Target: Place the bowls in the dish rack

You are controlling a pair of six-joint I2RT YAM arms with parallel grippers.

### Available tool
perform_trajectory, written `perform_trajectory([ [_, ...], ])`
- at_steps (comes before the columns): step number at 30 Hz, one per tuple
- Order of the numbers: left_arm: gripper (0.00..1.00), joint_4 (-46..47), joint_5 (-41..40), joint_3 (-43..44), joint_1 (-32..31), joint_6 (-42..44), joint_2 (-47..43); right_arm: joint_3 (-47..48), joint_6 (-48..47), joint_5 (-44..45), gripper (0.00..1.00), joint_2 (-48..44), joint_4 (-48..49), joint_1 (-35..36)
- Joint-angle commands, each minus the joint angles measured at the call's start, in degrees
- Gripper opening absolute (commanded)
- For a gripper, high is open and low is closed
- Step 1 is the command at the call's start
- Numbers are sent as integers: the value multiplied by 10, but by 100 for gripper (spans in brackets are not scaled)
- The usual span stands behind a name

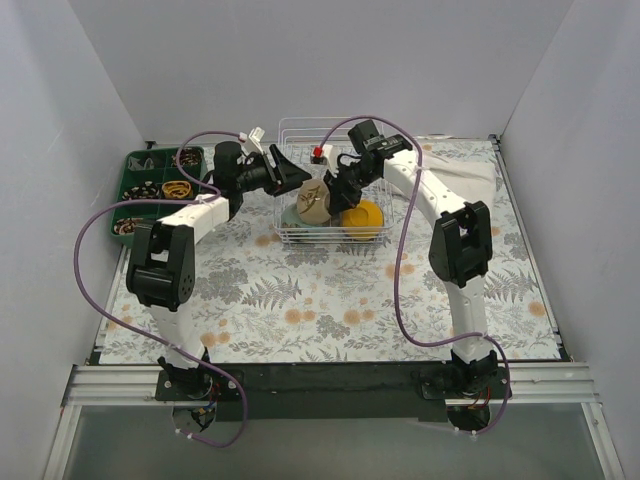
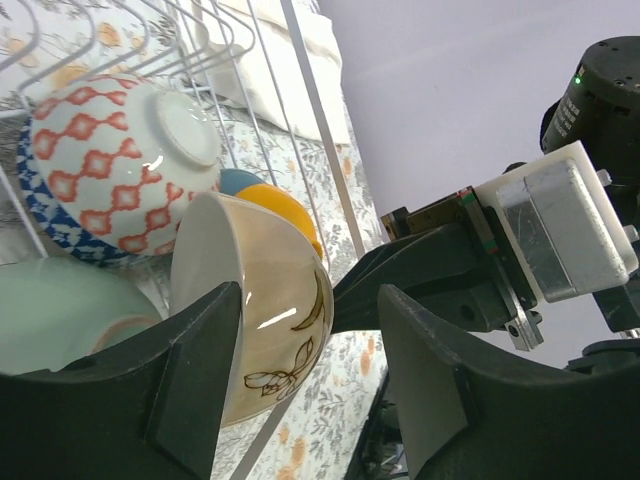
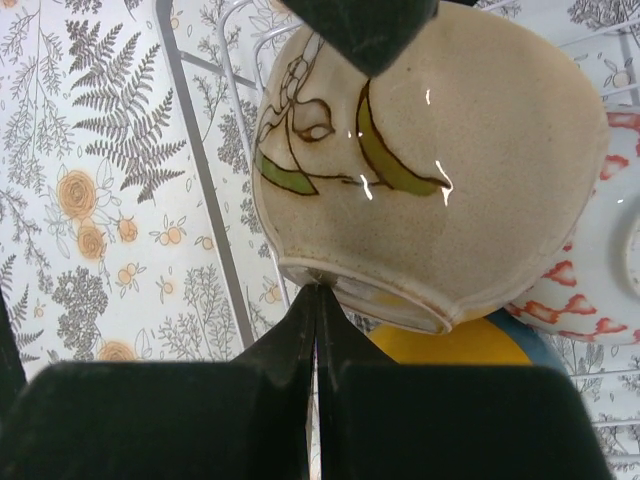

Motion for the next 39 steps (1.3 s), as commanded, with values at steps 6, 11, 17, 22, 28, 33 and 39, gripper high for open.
perform_trajectory([
  [6,57,-18,4,-39,18,58,-66,44,12,16,1,41,46,28],
  [11,57,-19,-12,-52,21,74,-74,41,16,22,1,44,51,29],
  [17,57,-65,-63,5,45,146,-93,58,21,24,1,50,58,39],
  [22,56,-161,-120,45,74,280,-113,86,34,38,1,56,61,46],
  [28,59,-280,-207,87,82,445,-144,46,83,95,1,-33,83,15],
  [33,75,-326,-244,95,82,494,-164,-26,140,141,30,-123,108,-33],
  [39,98,-337,-218,80,82,517,-186,-88,224,272,99,-210,146,-109],
])
